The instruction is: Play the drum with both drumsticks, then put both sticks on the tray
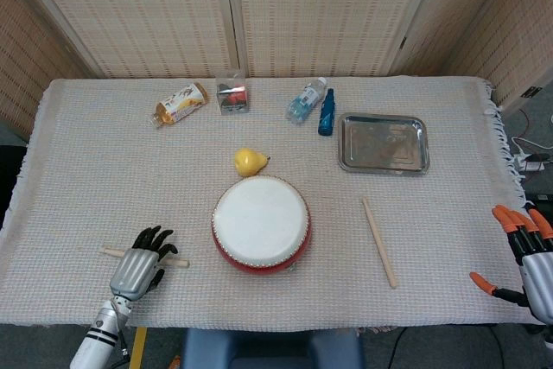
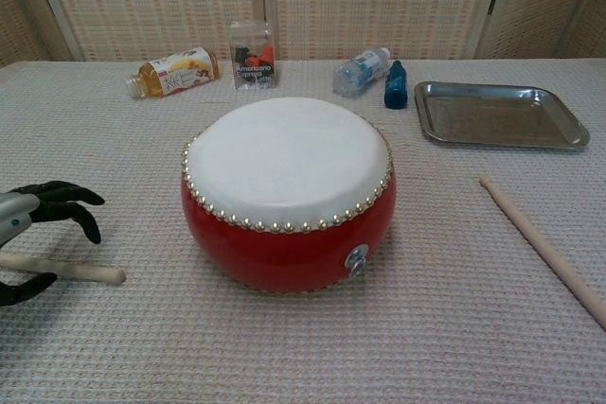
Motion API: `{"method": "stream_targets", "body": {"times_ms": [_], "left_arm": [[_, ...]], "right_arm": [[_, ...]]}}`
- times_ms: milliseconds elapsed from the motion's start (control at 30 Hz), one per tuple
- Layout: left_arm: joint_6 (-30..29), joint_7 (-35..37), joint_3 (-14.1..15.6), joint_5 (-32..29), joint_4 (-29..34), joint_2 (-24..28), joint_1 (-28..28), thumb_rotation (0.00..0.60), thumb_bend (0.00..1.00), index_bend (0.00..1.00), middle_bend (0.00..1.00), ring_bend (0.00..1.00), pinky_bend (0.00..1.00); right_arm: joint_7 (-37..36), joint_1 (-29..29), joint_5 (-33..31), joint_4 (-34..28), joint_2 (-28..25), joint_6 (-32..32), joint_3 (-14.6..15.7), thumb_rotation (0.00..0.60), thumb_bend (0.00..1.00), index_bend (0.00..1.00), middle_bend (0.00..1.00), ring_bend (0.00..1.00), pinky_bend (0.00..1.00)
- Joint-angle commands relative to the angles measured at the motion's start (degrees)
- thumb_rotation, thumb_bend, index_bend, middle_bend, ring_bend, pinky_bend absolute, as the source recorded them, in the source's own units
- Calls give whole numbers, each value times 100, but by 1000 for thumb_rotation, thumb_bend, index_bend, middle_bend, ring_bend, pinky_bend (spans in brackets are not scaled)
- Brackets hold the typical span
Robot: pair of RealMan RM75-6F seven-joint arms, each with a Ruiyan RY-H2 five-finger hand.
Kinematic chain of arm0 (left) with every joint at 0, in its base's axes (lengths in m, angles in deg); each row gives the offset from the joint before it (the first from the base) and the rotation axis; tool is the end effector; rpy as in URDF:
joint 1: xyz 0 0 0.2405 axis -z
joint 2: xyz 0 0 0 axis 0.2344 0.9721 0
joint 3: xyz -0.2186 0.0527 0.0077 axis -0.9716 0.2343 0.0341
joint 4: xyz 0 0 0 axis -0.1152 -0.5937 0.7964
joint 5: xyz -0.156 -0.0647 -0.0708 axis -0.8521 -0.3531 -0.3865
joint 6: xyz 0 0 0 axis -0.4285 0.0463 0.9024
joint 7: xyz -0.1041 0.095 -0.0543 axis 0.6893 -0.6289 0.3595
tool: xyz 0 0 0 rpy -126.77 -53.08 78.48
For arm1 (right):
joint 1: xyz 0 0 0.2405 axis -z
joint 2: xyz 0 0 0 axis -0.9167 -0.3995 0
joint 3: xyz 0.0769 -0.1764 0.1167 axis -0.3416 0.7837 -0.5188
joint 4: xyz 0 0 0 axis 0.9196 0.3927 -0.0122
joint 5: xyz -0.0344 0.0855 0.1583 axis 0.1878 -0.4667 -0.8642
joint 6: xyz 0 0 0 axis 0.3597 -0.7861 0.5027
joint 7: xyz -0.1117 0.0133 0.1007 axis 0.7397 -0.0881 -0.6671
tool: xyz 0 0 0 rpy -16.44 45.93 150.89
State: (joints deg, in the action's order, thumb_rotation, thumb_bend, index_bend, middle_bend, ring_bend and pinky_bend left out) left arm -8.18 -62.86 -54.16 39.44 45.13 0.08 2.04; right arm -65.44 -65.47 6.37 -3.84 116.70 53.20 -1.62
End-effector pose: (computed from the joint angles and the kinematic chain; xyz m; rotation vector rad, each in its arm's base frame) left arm -0.2131 0.2090 0.0138 -1.7345 -1.0331 -0.8404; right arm -0.2640 -0.1478 0.2043 1.4012 -0.8473 1.0198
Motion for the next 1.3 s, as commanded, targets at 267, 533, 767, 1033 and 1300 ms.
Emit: {"method": "stream_targets", "body": {"times_ms": [267, 533, 767, 1033, 1300], "left_arm": [[141, -728, -196, -683, -20, -605, 170, 600, 354, 429, 107, 19, 69], [61, -760, -167, -834, -118, -703, 157, 600, 352, 464, 110, 20, 70], [48, -578, -112, -846, -161, -649, 149, 600, 339, 500, 127, 20, 70], [-1, -502, -153, -871, -257, -690, 180, 600, 336, 491, 128, 20, 70], [98, -139, -179, -907, -335, -724, 222, 600, 348, 576, 176, 51, 85]], "right_arm": [[-8, 8, -21, -11, -25, 10, -2, 502, 142, 2, 74, 0, 24], [-5, 12, -30, -23, -49, 4, 3, 502, 142, 2, 74, 0, 24], [25, -3, -29, -51, -62, -19, 2, 501, 142, 2, 74, 0, 24], [49, -11, -50, -71, -66, -44, 0, 503, 142, 2, 75, 0, 24], [74, -16, -68, -94, -66, -70, 2, 502, 142, 2, 74, 0, 24]]}}
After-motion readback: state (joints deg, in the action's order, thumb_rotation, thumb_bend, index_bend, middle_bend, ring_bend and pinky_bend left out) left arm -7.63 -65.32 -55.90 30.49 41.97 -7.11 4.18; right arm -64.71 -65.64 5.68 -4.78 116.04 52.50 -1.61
